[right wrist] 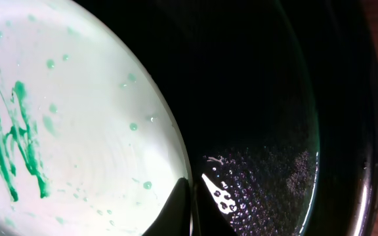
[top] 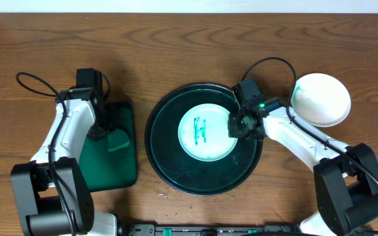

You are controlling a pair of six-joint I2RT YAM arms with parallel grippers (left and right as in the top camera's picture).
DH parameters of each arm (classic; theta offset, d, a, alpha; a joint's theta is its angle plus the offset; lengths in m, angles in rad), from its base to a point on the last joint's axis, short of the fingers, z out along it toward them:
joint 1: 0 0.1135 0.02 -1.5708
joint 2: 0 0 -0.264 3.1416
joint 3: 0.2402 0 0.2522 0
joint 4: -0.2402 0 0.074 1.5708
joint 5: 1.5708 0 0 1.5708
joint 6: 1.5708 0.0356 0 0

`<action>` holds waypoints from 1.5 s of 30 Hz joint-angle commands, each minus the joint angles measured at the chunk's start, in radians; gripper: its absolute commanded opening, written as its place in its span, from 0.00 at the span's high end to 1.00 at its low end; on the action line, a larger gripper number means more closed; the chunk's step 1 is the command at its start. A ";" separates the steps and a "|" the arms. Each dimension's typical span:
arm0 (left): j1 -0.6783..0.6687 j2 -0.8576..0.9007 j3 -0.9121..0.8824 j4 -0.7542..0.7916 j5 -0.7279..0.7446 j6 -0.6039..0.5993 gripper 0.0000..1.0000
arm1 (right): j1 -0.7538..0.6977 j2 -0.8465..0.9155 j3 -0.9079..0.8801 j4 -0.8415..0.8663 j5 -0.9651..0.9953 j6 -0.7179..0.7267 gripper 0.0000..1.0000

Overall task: Clean dirty plates on tray and stack at the side
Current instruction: 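Grip the lower plate's rim and drag it toward tray center, then bring the green sponge in the left gripper onto the lower plate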

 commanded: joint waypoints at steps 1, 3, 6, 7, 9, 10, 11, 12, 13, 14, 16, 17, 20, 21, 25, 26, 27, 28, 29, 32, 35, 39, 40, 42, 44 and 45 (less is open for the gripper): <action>-0.006 0.002 -0.007 -0.015 -0.014 0.020 0.93 | 0.009 -0.022 0.005 -0.003 -0.013 -0.014 0.99; -0.002 0.006 -0.009 -0.019 -0.030 0.020 0.93 | 0.009 -0.022 0.005 -0.004 -0.016 -0.015 0.99; 0.004 0.033 -0.016 -0.026 -0.029 0.012 0.93 | 0.009 -0.022 0.005 -0.004 -0.035 -0.015 0.99; 0.004 0.048 -0.017 -0.025 -0.029 0.011 0.93 | 0.009 -0.022 0.005 -0.004 -0.038 -0.015 0.99; 0.004 0.087 -0.017 -0.025 -0.029 0.011 0.93 | 0.009 -0.022 0.005 -0.005 -0.039 -0.015 0.99; 0.004 0.101 -0.017 -0.024 -0.028 0.009 0.93 | 0.009 -0.022 0.005 -0.006 -0.039 -0.015 0.99; 0.004 0.113 -0.017 -0.023 -0.028 0.003 0.93 | 0.009 -0.022 0.005 -0.008 -0.042 -0.015 0.99; 0.004 0.118 -0.017 -0.022 -0.028 0.001 0.93 | 0.009 -0.022 0.005 -0.008 -0.042 -0.015 0.99; 0.004 0.118 -0.016 -0.019 -0.029 0.001 0.93 | 0.009 -0.022 0.005 -0.011 -0.042 -0.015 0.99; 0.004 0.113 -0.016 -0.018 -0.029 0.000 0.93 | 0.009 -0.022 0.005 -0.011 -0.042 -0.015 0.99; 0.004 0.089 -0.010 -0.019 -0.029 -0.008 0.93 | 0.009 -0.022 0.005 -0.013 -0.042 -0.015 0.99; 0.004 0.067 -0.005 -0.020 -0.029 -0.008 0.93 | 0.009 -0.022 0.005 -0.013 -0.042 -0.015 0.99; 0.004 -0.030 0.000 -0.027 -0.035 -0.012 0.93 | 0.009 -0.022 0.005 -0.012 -0.042 -0.015 0.99; 0.004 -0.064 0.000 -0.031 -0.039 -0.017 0.93 | 0.009 -0.022 0.005 -0.012 -0.044 -0.015 0.99; 0.000 -0.230 0.000 -0.058 -0.040 -0.022 0.93 | 0.009 -0.022 0.005 -0.011 -0.045 -0.015 0.99; -0.003 -0.259 0.000 -0.066 -0.034 -0.022 0.93 | 0.009 -0.022 0.005 -0.011 -0.045 -0.015 0.99; -0.007 -0.279 0.000 -0.072 -0.026 -0.022 0.93 | 0.009 -0.022 0.005 -0.011 -0.045 -0.015 0.99; -0.014 -0.298 0.000 -0.075 -0.010 -0.021 0.93 | 0.009 -0.022 0.005 -0.011 -0.045 -0.016 0.99; -0.021 -0.308 0.000 -0.076 0.010 -0.021 0.93 | 0.009 -0.022 0.005 -0.011 -0.045 -0.016 0.99; -0.071 -0.307 0.000 -0.060 0.153 -0.020 0.93 | 0.009 -0.022 0.005 -0.008 -0.050 -0.016 0.99; -0.132 -0.291 0.000 -0.016 0.272 -0.006 0.93 | 0.009 -0.022 0.005 -0.009 -0.066 -0.016 0.99; -0.245 -0.243 0.000 0.061 0.356 -0.007 0.93 | 0.013 -0.022 0.005 -0.008 -0.090 -0.015 0.99; -0.272 -0.228 0.000 0.078 0.364 -0.010 0.93 | 0.017 -0.022 0.005 -0.008 -0.090 -0.015 0.99; -0.330 -0.188 0.000 0.109 0.365 -0.032 0.93 | 0.023 -0.022 0.005 -0.008 -0.090 -0.011 0.99; -0.385 -0.137 0.000 0.135 0.365 -0.047 0.93 | 0.027 -0.022 0.005 -0.008 -0.090 -0.010 0.99; -0.409 -0.110 0.000 0.148 0.368 -0.049 0.93 | 0.028 -0.022 0.005 -0.009 -0.090 -0.008 0.99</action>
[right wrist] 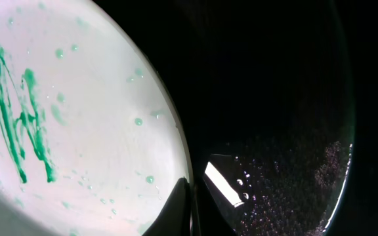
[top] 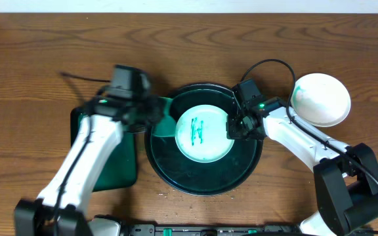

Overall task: Clean dirty plates on tray and stack at the side
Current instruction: 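Bring the green sponge in the left gripper onto the lower plate, then scrub the lower plate with the sponge while right gripper holds rim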

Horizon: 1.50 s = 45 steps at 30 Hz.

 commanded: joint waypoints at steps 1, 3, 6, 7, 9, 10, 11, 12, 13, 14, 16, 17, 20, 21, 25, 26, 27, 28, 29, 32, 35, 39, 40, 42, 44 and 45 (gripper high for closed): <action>-0.096 0.101 0.004 0.036 0.052 -0.029 0.93 | 0.027 -0.022 0.005 0.000 -0.021 -0.007 0.99; -0.140 0.161 0.004 0.059 0.052 -0.038 0.93 | 0.029 -0.022 0.005 -0.002 -0.021 -0.003 0.99; -0.189 0.240 0.004 0.090 0.052 -0.055 0.93 | 0.030 -0.022 0.005 -0.009 -0.021 0.005 0.99; -0.203 0.267 0.004 0.101 0.052 -0.059 0.93 | 0.030 -0.022 0.005 -0.013 -0.021 0.008 0.99; -0.220 0.306 0.004 0.116 0.053 -0.068 0.93 | 0.030 -0.022 0.005 -0.016 -0.021 0.008 0.99; -0.229 0.326 0.004 0.125 0.056 -0.069 0.93 | 0.030 -0.022 0.005 -0.017 -0.021 0.008 0.99; -0.234 0.341 0.004 0.130 0.061 -0.070 0.93 | 0.030 -0.022 0.005 -0.017 -0.021 0.008 0.99; -0.238 0.354 0.004 0.137 0.073 -0.073 0.93 | 0.030 -0.022 0.005 -0.017 -0.021 0.008 0.99; -0.243 0.369 0.004 0.148 0.095 -0.073 0.93 | 0.030 -0.022 0.005 -0.016 -0.021 0.008 0.99; -0.249 0.383 0.004 0.164 0.127 -0.073 0.93 | 0.030 -0.022 0.005 -0.017 -0.021 0.008 0.99; -0.256 0.406 0.004 0.199 0.190 -0.073 0.93 | 0.030 -0.022 0.005 -0.016 -0.021 0.008 0.99; -0.262 0.416 0.004 0.222 0.227 -0.077 0.93 | 0.030 -0.022 0.005 -0.017 -0.021 0.008 0.99; -0.278 0.430 0.004 0.283 0.309 -0.094 0.93 | 0.030 -0.022 0.005 -0.017 -0.021 0.008 0.99; -0.284 0.430 0.004 0.299 0.325 -0.100 0.93 | 0.030 -0.022 0.005 -0.017 -0.021 0.008 0.99; -0.300 0.430 0.004 0.365 0.366 -0.125 0.93 | 0.030 -0.022 0.005 -0.021 -0.021 0.008 0.99; -0.299 0.430 0.004 0.377 0.361 -0.134 0.93 | 0.030 -0.022 0.005 -0.023 -0.021 0.008 0.99; -0.297 0.430 0.004 0.386 0.349 -0.142 0.93 | 0.030 -0.022 0.005 -0.025 -0.021 0.008 0.99; -0.293 0.430 0.004 0.392 0.322 -0.156 0.93 | 0.030 -0.022 0.005 -0.028 -0.021 0.008 0.99; -0.288 0.430 0.004 0.396 0.290 -0.166 0.93 | 0.030 -0.022 0.005 -0.031 -0.021 0.008 0.99; -0.262 0.430 0.004 0.397 0.158 -0.188 0.93 | 0.030 -0.022 0.005 -0.035 -0.021 0.008 0.99; -0.219 0.430 0.004 0.390 0.031 -0.193 0.93 | 0.030 -0.022 0.005 -0.038 -0.021 0.008 0.99; -0.144 0.430 0.004 0.335 -0.145 -0.192 0.93 | 0.030 -0.022 0.005 -0.042 -0.021 0.008 0.99; -0.127 0.430 0.004 0.317 -0.174 -0.183 0.93 | 0.030 -0.022 0.005 -0.042 -0.021 0.008 0.99; -0.100 0.430 0.004 0.276 -0.216 -0.179 0.92 | 0.029 -0.022 0.005 -0.042 -0.020 0.008 0.99; -0.077 0.430 0.004 0.225 -0.254 -0.177 0.93 | 0.029 -0.022 0.005 -0.042 -0.018 0.008 0.99; -0.069 0.430 0.004 0.204 -0.269 -0.177 0.92 | 0.029 -0.022 0.005 -0.042 -0.016 0.008 0.99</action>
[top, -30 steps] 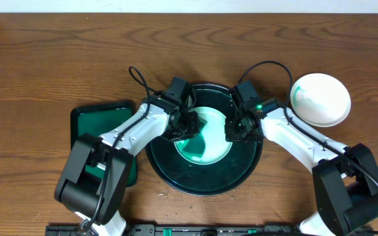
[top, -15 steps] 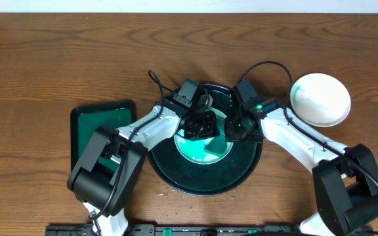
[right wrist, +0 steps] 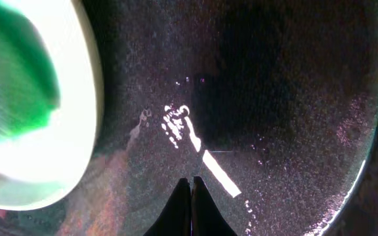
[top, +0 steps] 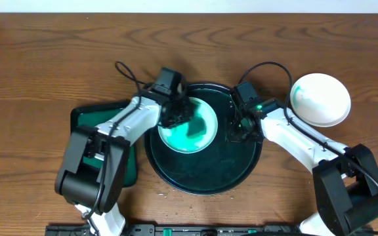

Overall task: Clean dirty plates on tray and stack at the side
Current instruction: 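Scrub the lower plate with the sponge while right gripper holds rim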

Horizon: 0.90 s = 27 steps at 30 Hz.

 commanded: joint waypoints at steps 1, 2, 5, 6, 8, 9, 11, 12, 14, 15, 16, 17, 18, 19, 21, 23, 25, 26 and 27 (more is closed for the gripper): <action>0.062 0.038 -0.029 -0.099 -0.295 0.004 0.93 | 0.009 -0.019 0.005 -0.001 -0.001 0.007 0.99; 0.066 0.038 -0.029 -0.114 -0.296 0.016 0.93 | 0.009 -0.019 0.005 0.000 -0.001 0.007 0.99; 0.066 0.038 -0.029 -0.159 -0.312 0.036 0.93 | 0.009 -0.019 0.005 0.006 -0.001 0.007 0.99; 0.066 0.038 -0.029 -0.175 -0.317 0.036 0.93 | 0.009 -0.019 0.005 0.010 -0.001 0.007 0.99; 0.066 0.038 -0.029 -0.207 -0.318 0.036 0.93 | 0.009 -0.019 0.005 0.018 -0.002 0.007 0.99; 0.066 0.038 -0.029 -0.221 -0.317 0.037 0.93 | 0.009 -0.019 0.005 0.026 -0.006 0.008 0.99; 0.066 0.038 -0.029 -0.238 -0.317 0.053 0.93 | 0.009 -0.019 0.005 0.050 -0.028 0.015 0.96; 0.066 0.038 -0.029 -0.241 -0.317 0.061 0.93 | 0.009 -0.019 0.005 0.066 -0.041 0.015 0.92; 0.066 0.038 -0.029 -0.249 -0.321 0.063 0.93 | 0.009 -0.011 0.005 0.121 -0.081 0.015 0.81; 0.066 0.038 -0.029 -0.252 -0.321 0.064 0.93 | 0.010 -0.003 0.005 0.146 -0.103 0.018 0.69; 0.066 0.038 -0.029 -0.254 -0.321 0.064 0.93 | 0.010 0.008 0.005 0.172 -0.123 0.026 0.57; 0.066 0.038 -0.029 -0.256 -0.321 0.068 0.93 | 0.013 0.022 0.005 0.198 -0.140 0.042 0.48; 0.066 0.038 -0.029 -0.257 -0.320 0.073 0.93 | 0.015 0.038 0.005 0.220 -0.150 0.060 0.47; 0.066 0.038 -0.029 -0.257 -0.320 0.075 0.93 | 0.019 0.054 0.005 0.243 -0.164 0.073 0.47; 0.066 0.038 -0.029 -0.260 -0.320 0.075 0.93 | 0.029 0.094 0.005 0.297 -0.211 0.090 0.53; 0.066 0.038 -0.029 -0.261 -0.320 0.075 0.93 | 0.040 0.138 0.005 0.352 -0.263 0.110 0.55; 0.066 0.038 -0.029 -0.261 -0.320 0.078 0.93 | 0.050 0.178 0.005 0.402 -0.297 0.133 0.59; 0.066 0.038 -0.029 -0.261 -0.320 0.078 0.93 | 0.057 0.207 0.005 0.441 -0.319 0.149 0.59; 0.066 0.038 -0.029 -0.261 -0.320 0.078 0.93 | 0.064 0.232 0.005 0.478 -0.328 0.165 0.56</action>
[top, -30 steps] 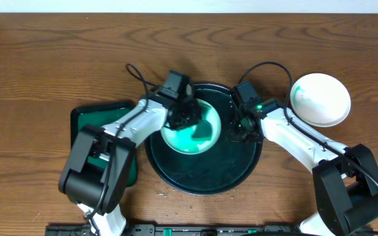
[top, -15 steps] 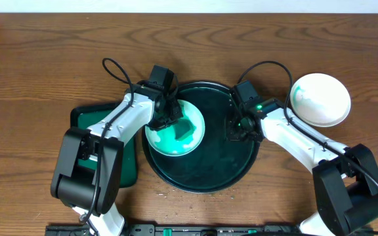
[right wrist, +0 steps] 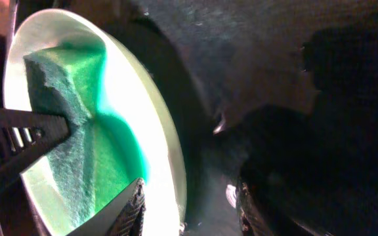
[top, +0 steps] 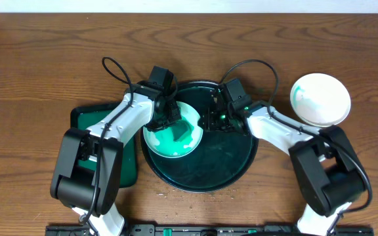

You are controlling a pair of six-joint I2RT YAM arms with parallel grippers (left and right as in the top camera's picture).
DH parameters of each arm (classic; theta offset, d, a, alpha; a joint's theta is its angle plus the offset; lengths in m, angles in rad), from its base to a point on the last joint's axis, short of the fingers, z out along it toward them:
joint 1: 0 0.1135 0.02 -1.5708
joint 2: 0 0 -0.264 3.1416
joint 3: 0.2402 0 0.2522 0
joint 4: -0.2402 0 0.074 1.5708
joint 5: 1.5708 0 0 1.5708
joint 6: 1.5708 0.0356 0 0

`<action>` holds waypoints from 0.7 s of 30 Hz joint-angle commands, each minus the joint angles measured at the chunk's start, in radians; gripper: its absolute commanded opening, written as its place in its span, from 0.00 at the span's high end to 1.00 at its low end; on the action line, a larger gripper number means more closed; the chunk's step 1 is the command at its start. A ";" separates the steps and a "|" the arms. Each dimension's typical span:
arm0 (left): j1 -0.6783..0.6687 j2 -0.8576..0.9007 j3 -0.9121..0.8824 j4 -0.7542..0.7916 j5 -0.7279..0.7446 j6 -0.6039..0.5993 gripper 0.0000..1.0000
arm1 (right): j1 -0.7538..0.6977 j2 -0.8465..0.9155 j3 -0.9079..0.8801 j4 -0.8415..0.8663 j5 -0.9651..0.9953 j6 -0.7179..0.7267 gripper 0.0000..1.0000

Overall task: Clean dirty plates on tray and stack at the side
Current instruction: 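Scrub the lower plate with the sponge while right gripper holds rim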

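A white plate (top: 193, 126) lies in the left half of the round dark tray (top: 209, 172), tilted up in the right wrist view, where its rim (right wrist: 176, 157) shows. On the plate rests a green sponge (top: 173, 136), also seen as the green sponge (right wrist: 77, 124), with my left gripper (top: 166, 117) shut on it. My right gripper (top: 210, 120) stands open at the plate's right edge. In its own view the right gripper (right wrist: 192, 213) has one finger over the plate's face and the other on the tray side.
A white plate (top: 320, 98) with a small green mark sits on the table at the far right. A flat green rectangular tray (top: 125, 164) lies left of the round tray, partly under the left arm. Cables loop behind both arms.
My right gripper was shut over the tray floor, to the right of the plate; now it is open with its fingers either side of the plate's right rim. The sponge sits lower on the plate.
At first the left gripper was over the green tray and the right gripper was shut at the edge of a plate streaked green. Then the left gripper reached the round tray's left rim. Then the sponge was on the plate, which lay farther left. Now the right gripper is open at its rim.
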 commanded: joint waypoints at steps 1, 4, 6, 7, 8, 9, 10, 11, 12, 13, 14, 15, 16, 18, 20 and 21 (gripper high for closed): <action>0.027 0.060 -0.059 -0.049 -0.148 0.021 0.93 | 0.031 0.083 -0.002 0.054 -0.074 0.070 0.56; 0.027 0.060 -0.059 -0.050 -0.148 0.021 0.93 | 0.039 0.108 -0.002 0.084 -0.074 0.093 0.63; 0.027 0.060 -0.059 -0.050 -0.148 0.021 0.93 | 0.046 0.117 -0.002 0.088 -0.073 0.113 0.76; 0.028 0.060 -0.059 -0.050 -0.148 0.021 0.93 | 0.050 0.121 -0.002 0.093 -0.073 0.113 0.79; 0.027 0.060 -0.059 -0.050 -0.148 0.021 0.93 | 0.058 0.123 -0.002 0.099 -0.073 0.124 0.85; 0.027 0.060 -0.059 -0.050 -0.148 0.021 0.93 | 0.061 0.125 -0.002 0.103 -0.073 0.128 0.96; 0.027 0.060 -0.059 -0.050 -0.148 0.021 0.93 | 0.067 0.126 -0.002 0.106 -0.072 0.129 0.99; 0.027 0.060 -0.059 -0.051 -0.148 0.021 0.93 | 0.073 0.126 -0.002 0.109 -0.064 0.129 0.99; 0.028 0.060 -0.059 -0.051 -0.148 0.021 0.93 | 0.080 0.126 -0.002 0.107 -0.045 0.134 0.99; 0.028 0.060 -0.059 -0.051 -0.148 0.021 0.93 | 0.085 0.126 -0.002 0.101 -0.024 0.136 0.99; 0.028 0.060 -0.059 -0.053 -0.148 0.021 0.93 | 0.087 0.126 -0.002 0.089 -0.003 0.143 0.99; 0.028 0.060 -0.059 -0.055 -0.149 0.021 0.93 | 0.086 0.126 -0.002 0.079 0.007 0.154 0.99; 0.028 0.060 -0.059 -0.060 -0.149 0.022 0.93 | 0.084 0.126 -0.002 0.071 0.010 0.154 0.99; 0.028 0.060 -0.059 -0.080 -0.163 0.021 0.93 | 0.074 0.126 -0.002 0.059 0.021 0.154 0.99; 0.028 0.060 -0.059 -0.113 -0.206 0.021 0.93 | 0.063 0.126 -0.002 0.052 0.022 0.154 0.99; 0.028 0.060 -0.059 -0.131 -0.232 0.021 0.93 | 0.058 0.126 -0.002 0.048 0.023 0.154 0.99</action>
